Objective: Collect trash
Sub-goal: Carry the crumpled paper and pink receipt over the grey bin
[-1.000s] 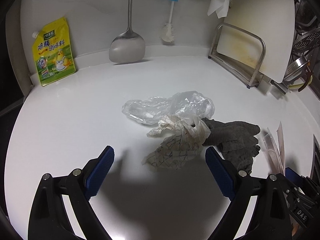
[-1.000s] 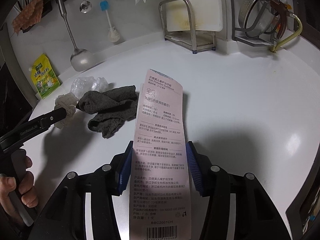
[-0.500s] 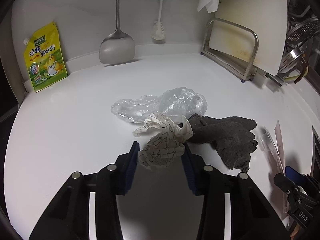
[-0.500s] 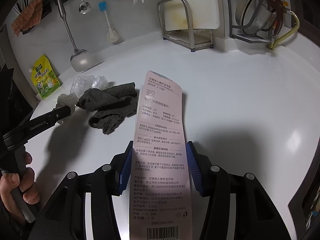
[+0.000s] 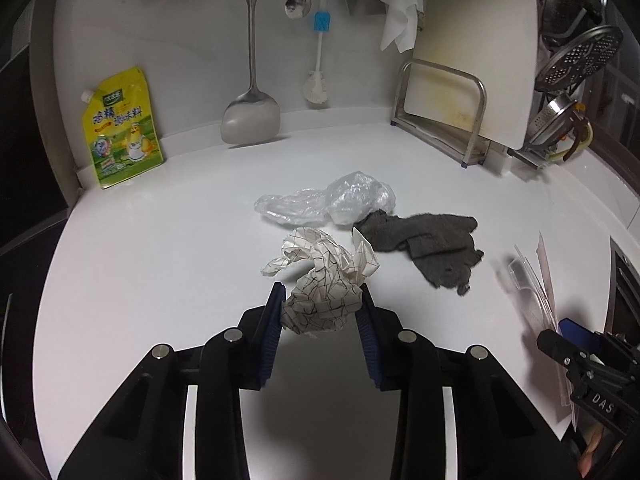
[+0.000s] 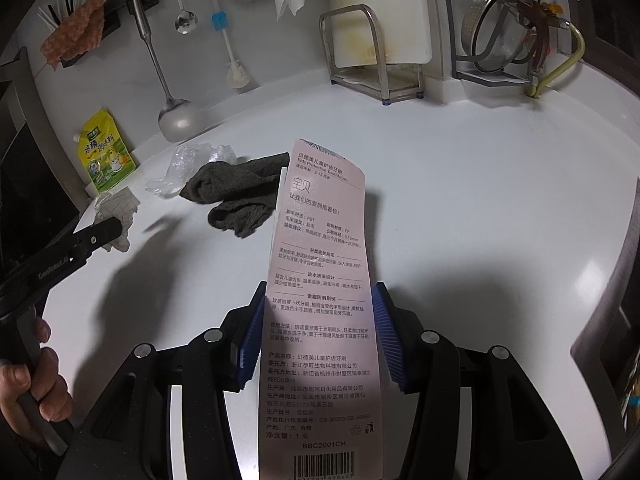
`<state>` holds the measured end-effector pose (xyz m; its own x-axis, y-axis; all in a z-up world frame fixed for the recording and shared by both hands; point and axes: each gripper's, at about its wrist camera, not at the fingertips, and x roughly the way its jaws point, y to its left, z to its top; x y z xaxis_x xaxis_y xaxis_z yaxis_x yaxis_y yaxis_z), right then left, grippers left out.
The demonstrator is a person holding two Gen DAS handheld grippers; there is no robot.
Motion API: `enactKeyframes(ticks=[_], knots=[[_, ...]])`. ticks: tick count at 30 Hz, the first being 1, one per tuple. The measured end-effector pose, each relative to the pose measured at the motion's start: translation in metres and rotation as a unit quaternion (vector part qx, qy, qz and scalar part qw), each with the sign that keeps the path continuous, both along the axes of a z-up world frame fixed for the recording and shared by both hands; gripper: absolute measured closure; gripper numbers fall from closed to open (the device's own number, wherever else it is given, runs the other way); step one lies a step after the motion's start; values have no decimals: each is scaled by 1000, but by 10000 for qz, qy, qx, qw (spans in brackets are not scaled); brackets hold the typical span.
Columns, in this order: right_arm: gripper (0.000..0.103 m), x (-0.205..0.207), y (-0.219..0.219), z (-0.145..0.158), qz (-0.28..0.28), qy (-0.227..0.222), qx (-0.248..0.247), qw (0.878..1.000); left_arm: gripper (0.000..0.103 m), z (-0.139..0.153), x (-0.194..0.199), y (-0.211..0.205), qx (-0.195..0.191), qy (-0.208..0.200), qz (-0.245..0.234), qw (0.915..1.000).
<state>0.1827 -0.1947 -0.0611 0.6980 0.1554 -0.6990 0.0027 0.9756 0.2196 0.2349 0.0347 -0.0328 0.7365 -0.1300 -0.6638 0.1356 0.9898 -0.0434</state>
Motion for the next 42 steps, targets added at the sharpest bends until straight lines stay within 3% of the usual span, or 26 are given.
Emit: enactKeyframes(ticks=[5, 13, 22, 33, 42], knots=[[53, -24, 5, 6, -2, -40, 3, 10000, 68, 4, -35, -5, 164, -67, -109, 9998], [53, -85, 3, 12, -99, -198, 180, 9996, 68, 9, -102, -20, -44, -154, -412, 9990], [53, -155, 5, 11, -99, -326, -81, 9994, 68, 7, -170, -46, -133, -280, -646, 9974], [53, -221, -14, -10, -180, -265, 70, 9995, 68, -7, -237, -68, -52, -147, -923, 9956], [53, -256, -27, -32, -129, -64, 252, 9996, 68, -25, -269, -88, 98, 65, -1132, 9935]])
